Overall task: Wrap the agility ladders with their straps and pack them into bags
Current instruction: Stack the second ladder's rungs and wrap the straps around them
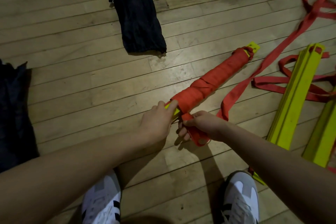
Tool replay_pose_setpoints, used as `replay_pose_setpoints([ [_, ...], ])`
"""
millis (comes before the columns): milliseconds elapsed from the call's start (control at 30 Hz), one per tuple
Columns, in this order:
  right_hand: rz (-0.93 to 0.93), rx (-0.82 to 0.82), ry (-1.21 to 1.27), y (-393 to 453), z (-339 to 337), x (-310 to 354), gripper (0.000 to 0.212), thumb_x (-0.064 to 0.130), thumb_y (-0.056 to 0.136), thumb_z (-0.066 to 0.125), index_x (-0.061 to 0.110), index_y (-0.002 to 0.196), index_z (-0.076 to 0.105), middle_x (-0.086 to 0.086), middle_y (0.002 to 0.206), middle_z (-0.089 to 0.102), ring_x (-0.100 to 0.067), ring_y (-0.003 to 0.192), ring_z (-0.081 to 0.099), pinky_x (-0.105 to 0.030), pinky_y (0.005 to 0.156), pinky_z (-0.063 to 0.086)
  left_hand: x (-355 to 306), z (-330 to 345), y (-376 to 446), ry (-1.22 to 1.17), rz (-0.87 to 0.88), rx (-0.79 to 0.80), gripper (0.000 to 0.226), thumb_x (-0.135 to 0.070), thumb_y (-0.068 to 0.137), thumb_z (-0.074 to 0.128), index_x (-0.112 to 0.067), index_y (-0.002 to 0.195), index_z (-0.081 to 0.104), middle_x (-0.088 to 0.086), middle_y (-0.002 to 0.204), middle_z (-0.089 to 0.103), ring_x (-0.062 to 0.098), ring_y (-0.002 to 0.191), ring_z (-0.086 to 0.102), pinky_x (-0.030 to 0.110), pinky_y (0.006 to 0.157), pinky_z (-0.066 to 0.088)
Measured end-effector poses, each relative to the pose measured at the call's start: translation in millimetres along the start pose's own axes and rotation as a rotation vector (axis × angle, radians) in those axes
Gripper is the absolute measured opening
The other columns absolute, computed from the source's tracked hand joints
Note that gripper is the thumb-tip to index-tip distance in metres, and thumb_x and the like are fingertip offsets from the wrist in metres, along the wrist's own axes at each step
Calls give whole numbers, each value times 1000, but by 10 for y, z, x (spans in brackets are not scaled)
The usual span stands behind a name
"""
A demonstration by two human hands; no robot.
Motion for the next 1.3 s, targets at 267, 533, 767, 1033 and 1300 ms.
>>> replay_pose_setpoints([
  [267, -116, -158, -72, -35, -107, 275, 22, 6, 98, 45, 4, 84, 62, -5, 60, 58, -9, 41, 47, -17, 34, 33, 244, -135, 366, 51, -139, 31, 60, -17, 90, 61, -12, 139, 28, 11, 129, 47, 31, 115, 51, 40, 78, 44],
  [533, -145, -43, 95, -25, -81, 387, 13, 8, 98, 49, 0, 98, 58, -9, 69, 69, -13, 54, 64, -21, 52, 50, 237, -415, 686, 307, -118, -103, 78, -7, 84, 64, -3, 146, 17, 16, 131, 43, 32, 117, 46, 38, 83, 46],
  [767, -51, 81, 184, 24, -67, 238, 16, 2, 96, 51, -1, 111, 53, -13, 84, 69, -17, 68, 65, -26, 61, 55, 149, -335, 549, 550, 69, -281, 59, -21, 73, 69, -10, 129, 52, 8, 108, 56, 25, 94, 55, 32, 73, 47],
  [1033, -38, 32, 162, 114, -52, 119, 14, 4, 99, 43, 4, 100, 57, -10, 82, 64, -19, 71, 61, -29, 62, 50, 5, 43, 143, 119, 184, -117, 62, -44, 93, 46, -13, 145, 34, 29, 145, 30, 42, 133, 33, 50, 109, 27],
  [1300, -69, -23, 70, 37, -104, 56, 15, 0, 97, 45, 1, 106, 56, -14, 84, 66, -20, 67, 64, -27, 61, 53, 189, -21, 237, -103, 12, -54, 52, -34, 98, 47, -20, 144, 25, 12, 129, 41, 31, 120, 39, 39, 99, 30],
])
Point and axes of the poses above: each hand's wrist, its own y-axis towards the middle knuckle, its own z-axis out of the palm, x = y × z, the point moved 8 cm from there along y, towards the middle knuckle
